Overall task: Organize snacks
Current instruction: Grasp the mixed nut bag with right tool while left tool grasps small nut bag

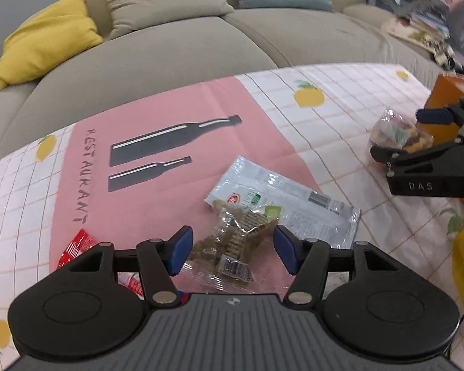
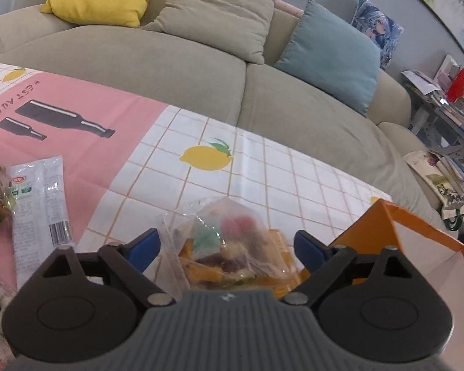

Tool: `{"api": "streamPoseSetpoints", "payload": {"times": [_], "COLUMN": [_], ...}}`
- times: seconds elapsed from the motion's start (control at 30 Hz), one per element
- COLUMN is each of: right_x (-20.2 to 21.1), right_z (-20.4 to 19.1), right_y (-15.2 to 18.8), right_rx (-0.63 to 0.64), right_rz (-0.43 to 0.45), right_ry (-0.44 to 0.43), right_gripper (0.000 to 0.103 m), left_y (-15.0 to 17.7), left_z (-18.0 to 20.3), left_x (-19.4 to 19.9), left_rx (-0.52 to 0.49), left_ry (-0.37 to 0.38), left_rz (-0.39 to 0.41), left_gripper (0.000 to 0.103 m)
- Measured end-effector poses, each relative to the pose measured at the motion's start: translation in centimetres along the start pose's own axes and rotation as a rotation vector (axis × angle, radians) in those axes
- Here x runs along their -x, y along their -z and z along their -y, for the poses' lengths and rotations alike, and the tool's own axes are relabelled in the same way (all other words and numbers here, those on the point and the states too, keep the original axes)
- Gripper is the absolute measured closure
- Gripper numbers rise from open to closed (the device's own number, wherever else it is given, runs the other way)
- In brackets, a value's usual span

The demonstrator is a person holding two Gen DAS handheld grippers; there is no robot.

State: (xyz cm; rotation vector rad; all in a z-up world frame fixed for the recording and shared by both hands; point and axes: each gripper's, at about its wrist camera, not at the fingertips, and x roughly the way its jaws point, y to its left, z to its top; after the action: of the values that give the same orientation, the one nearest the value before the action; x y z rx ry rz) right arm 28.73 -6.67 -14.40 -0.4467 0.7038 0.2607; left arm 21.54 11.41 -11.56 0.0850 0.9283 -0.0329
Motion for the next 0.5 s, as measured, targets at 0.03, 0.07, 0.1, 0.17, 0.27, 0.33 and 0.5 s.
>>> {"api": "streamPoseSetpoints", "payload": {"times": [0.03,0.07,0.1,0.17,0.27,0.33,0.5], "right_x": [-0.1,-0.3,-0.5,-0.4,0.1,0.4,1.5], "right_z": [-0.1,-0.2,-0.4,-0.6,-0.7,-0.7,-0.9], "right_y": [0.1,0.1,0.2,0.6,1.0,1.2,1.6], "right_rx": [0.0,-0.001,0.003,0.012,0.013,0.014,0.004], "right_rz": [-0.007,-0.02,-0.031,-0.027,-0.019,-0.016,-0.021], "right_ry": [-0.009,-0.013,-0.008,0.003,-0.005,-0.015,-0.052], "right_gripper": [0.022,0.022,0.025,0.027,0.032,0.035,0.038], "left_y": [0.0,0.0,0.0,0.0,-0.2,-0.3,-0.6], "left_z": [0.3,0.6,0.9,1.2,1.4,1.5,1.2], "left_x": [-0.2,-0.4,-0.5,-0.8,-1.3,-1.8,-2.7], "left_rx": [-0.024,-0.045,-0.064,-0.079,-0.096,-0.103,-0.071], "left_ry": [-0.012,-0.022,-0.028,-0.032,-0.05,-0.054,-0.035], "left_rz": [-0.004,-0.007,-0.007,-0.015,-0.026,-0.038,-0.068], "left_gripper": [0.033,0.034,0.034,0.034,0.034,0.034,0.039]}}
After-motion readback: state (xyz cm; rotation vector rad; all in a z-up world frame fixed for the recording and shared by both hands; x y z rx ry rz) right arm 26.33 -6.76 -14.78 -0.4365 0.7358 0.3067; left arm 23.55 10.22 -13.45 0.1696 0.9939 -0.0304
